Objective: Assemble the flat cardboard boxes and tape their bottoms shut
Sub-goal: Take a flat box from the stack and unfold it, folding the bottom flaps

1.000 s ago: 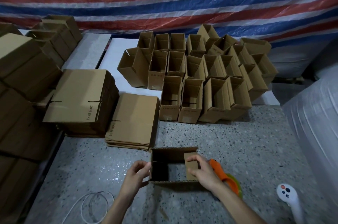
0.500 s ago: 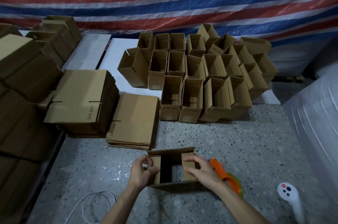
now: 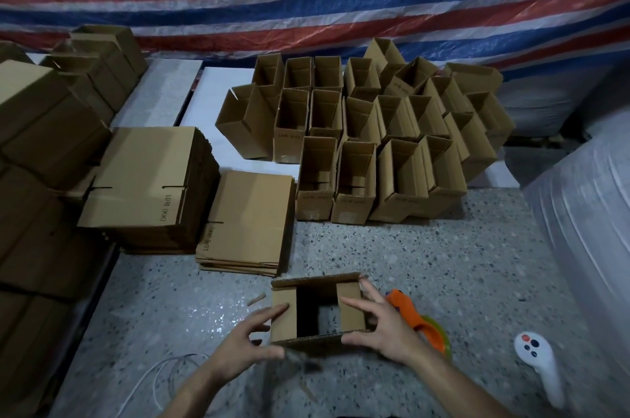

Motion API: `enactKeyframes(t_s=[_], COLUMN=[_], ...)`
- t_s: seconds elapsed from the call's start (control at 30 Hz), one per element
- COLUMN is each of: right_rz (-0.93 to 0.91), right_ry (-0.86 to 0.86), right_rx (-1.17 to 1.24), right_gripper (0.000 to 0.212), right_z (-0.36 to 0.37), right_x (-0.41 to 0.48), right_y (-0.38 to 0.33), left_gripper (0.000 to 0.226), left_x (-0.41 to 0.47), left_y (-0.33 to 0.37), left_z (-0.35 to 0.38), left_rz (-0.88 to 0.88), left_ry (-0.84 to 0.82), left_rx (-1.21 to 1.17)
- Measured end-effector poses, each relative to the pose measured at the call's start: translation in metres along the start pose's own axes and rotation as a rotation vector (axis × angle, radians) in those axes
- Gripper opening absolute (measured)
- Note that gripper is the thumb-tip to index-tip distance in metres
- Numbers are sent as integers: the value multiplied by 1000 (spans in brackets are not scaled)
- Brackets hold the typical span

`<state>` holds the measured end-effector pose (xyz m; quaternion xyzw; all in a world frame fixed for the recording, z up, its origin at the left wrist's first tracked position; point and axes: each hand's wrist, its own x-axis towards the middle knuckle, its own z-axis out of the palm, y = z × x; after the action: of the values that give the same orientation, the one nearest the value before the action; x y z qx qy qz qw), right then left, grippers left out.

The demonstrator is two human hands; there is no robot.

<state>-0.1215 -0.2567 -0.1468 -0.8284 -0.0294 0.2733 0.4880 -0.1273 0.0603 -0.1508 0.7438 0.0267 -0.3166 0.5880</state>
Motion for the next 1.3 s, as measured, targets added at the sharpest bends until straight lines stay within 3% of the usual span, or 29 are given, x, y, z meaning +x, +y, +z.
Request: enactKeyframes(t_s=[0.13, 0.2, 0.27, 0.33, 0.47, 0.57, 0.67, 0.77, 0.97, 1.1, 1.3], right_rz=[17, 25, 55, 88, 123, 69, 4, -40, -112, -211, -204], right_ry=[68, 120, 234, 358, 419, 368, 298, 327, 419, 446, 492], right_rx=[32, 62, 73, 46, -37, -119, -274, -345, -531, -728, -826], right_gripper=[73, 62, 45, 50, 86, 116, 100, 86, 77, 43, 40], right_z=[3, 8, 14, 20, 22, 19, 20, 22, 20, 31, 44], right_x=[3, 5, 8, 15, 24, 23, 18, 15, 13, 11, 4], right_y=[1, 1, -3, -8, -17, -20, -17, -10, -9, -4, 4], left_gripper=[56, 42, 28, 20, 67, 106, 91, 69, 66, 46, 59], left_x=[7, 7, 13, 21, 28, 26, 25, 25, 22, 17, 6], left_y=[2, 1, 1, 3, 4, 7, 13, 14, 10, -2, -16], left_z=[8, 15, 23, 33, 39, 33, 32, 29, 28, 41, 62], left_rz=[69, 74, 50, 14, -62, 69, 171, 187, 180, 189, 193], left_ry=[126, 207, 320, 426, 518, 491, 426, 426, 508, 532, 534], left_rx=[18, 1, -47, -58, -57, 174, 410, 441, 609, 776, 855])
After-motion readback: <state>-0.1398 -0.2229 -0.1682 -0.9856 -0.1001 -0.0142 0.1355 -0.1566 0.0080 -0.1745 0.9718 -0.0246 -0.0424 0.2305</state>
